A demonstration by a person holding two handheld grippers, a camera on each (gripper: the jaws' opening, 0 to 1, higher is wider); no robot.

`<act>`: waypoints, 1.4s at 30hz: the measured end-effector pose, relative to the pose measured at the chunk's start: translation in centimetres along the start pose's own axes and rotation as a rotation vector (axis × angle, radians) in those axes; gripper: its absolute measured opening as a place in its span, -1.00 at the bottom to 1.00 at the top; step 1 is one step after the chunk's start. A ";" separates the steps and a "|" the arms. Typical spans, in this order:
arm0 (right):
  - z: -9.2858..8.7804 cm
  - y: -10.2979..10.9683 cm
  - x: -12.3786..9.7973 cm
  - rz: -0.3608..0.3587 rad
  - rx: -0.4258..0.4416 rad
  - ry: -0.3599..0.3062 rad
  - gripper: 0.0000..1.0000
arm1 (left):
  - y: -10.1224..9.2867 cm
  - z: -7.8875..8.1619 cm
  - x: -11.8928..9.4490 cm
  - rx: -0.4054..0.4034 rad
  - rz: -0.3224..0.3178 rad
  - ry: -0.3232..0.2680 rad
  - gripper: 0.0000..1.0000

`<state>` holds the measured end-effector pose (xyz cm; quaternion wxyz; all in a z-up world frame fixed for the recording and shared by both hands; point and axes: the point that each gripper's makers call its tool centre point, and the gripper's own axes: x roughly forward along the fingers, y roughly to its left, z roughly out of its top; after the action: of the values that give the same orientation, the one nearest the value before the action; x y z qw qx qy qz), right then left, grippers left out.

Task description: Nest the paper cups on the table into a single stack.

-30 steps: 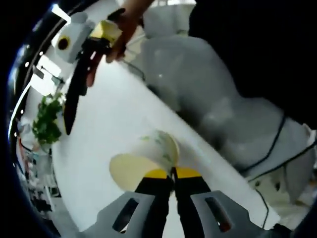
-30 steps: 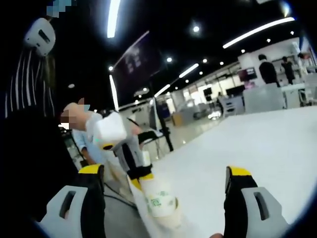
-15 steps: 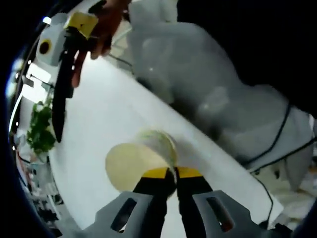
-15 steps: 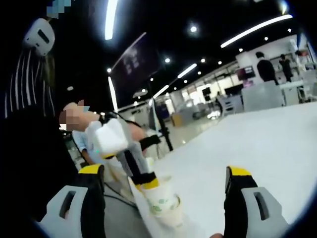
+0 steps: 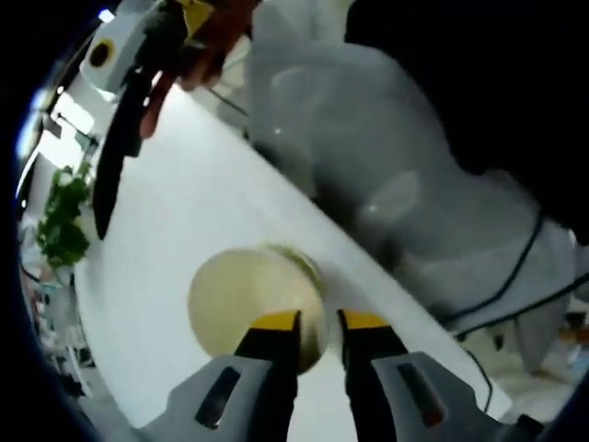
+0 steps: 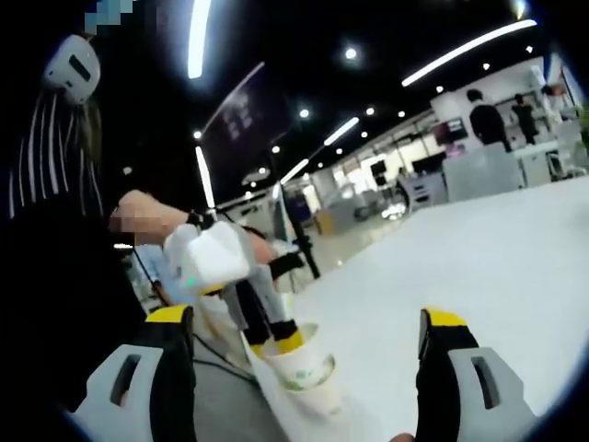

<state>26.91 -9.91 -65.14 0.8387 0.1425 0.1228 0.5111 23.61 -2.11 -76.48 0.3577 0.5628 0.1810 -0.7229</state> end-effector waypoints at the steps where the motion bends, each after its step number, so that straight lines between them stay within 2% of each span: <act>1: 0.0 0.0 0.0 0.000 0.001 -0.002 1.00 | 0.0 0.0 0.1 0.001 -0.001 -0.001 -0.63; 10: -0.2 -0.2 -0.2 -0.004 0.012 -0.007 1.00 | 0.4 0.3 0.2 -0.090 -0.013 -0.036 -0.47; 21: 0.0 -0.6 -0.3 -0.008 0.018 -0.014 1.00 | 0.4 0.0 0.2 -0.115 -0.016 -0.045 -0.45; 30: -1.4 -0.7 0.1 -0.007 0.005 0.023 1.00 | 1.3 0.3 -1.2 -0.163 0.042 -0.104 -0.42; 34: -2.0 -0.8 0.3 -0.003 0.004 0.039 1.00 | 1.2 0.0 -1.6 -0.164 0.057 -0.102 -0.41; 42: -3.0 -0.7 0.6 0.001 0.006 0.071 1.00 | 1.3 -0.7 -2.5 -0.256 0.110 -0.145 -0.38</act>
<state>26.74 -9.38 -68.22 0.8331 0.1269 0.1540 0.5160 25.34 -1.72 -74.13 0.4780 0.4679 0.2142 -0.7118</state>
